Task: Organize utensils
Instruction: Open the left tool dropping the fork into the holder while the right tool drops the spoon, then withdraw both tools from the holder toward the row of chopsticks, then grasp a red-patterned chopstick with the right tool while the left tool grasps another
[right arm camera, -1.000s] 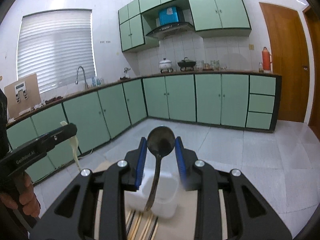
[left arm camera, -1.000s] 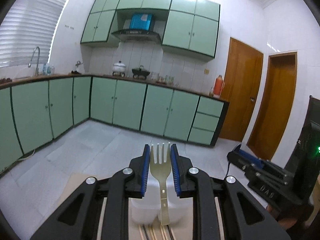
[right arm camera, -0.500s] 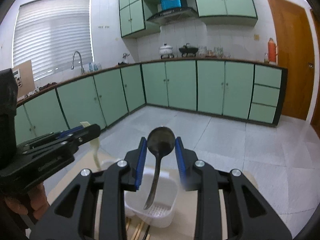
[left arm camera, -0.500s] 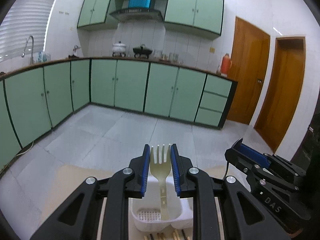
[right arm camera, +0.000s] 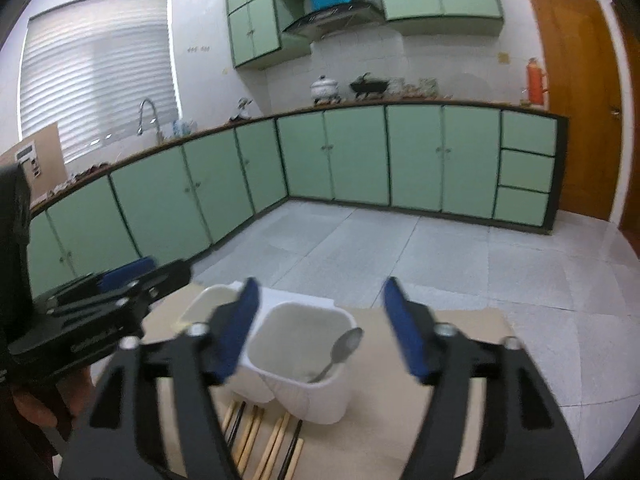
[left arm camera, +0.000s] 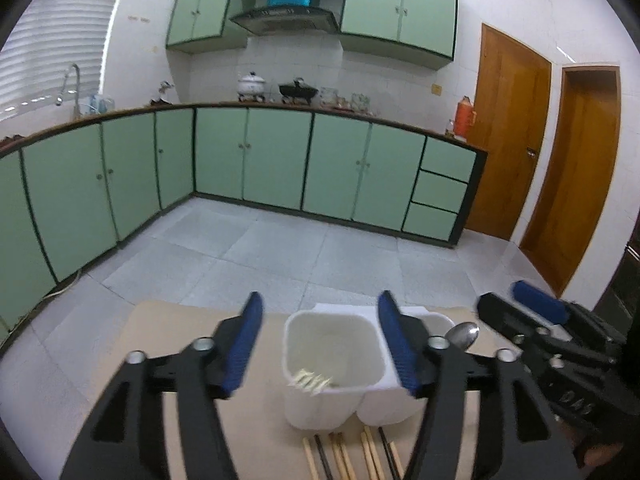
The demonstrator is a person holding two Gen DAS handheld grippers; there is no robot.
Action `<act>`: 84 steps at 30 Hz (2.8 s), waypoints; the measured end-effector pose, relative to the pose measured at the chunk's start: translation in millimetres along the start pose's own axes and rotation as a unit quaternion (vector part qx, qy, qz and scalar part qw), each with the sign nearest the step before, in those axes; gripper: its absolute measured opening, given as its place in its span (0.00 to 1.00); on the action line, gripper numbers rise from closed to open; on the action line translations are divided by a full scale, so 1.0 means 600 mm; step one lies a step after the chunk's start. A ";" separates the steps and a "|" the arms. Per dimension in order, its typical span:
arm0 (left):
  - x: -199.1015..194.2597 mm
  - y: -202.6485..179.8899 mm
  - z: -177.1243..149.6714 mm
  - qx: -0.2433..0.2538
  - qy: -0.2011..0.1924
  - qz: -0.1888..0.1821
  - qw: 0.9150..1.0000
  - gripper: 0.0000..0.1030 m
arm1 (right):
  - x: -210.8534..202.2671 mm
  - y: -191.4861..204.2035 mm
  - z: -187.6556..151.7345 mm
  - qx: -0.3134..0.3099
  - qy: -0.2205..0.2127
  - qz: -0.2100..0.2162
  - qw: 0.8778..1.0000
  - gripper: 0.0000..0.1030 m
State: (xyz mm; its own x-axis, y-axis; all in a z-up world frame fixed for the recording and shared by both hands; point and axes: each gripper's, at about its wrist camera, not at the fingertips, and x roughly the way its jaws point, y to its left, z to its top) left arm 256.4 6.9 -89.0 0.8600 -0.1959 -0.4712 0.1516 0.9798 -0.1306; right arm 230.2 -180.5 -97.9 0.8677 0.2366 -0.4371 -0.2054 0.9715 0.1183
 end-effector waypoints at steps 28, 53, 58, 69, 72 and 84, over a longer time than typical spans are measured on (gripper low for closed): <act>-0.197 0.001 -0.296 0.011 0.151 0.030 0.988 0.86 | -0.240 0.058 -0.304 0.015 0.093 -0.053 0.994 0.93; -0.242 -0.017 -0.377 0.001 0.145 0.052 0.988 0.73 | -0.251 0.111 -0.410 0.013 0.154 -0.038 0.987 0.32; -0.240 -0.015 -0.383 0.002 0.151 0.051 0.987 0.73 | -0.247 0.122 -0.416 -0.003 0.151 -0.045 0.988 0.20; -0.224 -0.027 -0.384 0.008 0.166 0.031 0.986 0.72 | -0.248 0.099 -0.408 0.014 0.147 -0.049 0.988 0.05; -0.215 -0.036 -0.382 0.011 0.170 0.032 0.985 0.71 | -0.249 0.075 -0.402 0.032 0.144 -0.058 0.987 0.05; -0.203 -0.051 -0.383 0.020 0.161 0.048 0.986 0.34 | -0.242 0.062 -0.403 0.044 0.142 -0.056 0.987 0.05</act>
State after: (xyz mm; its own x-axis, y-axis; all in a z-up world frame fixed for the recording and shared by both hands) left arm 35.1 -8.9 -228.2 0.6726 -0.0981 -0.7335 0.1006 0.9941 -0.0407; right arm -12.8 -175.7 -245.3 0.7184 0.1334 -0.6827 -0.0633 0.9899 0.1268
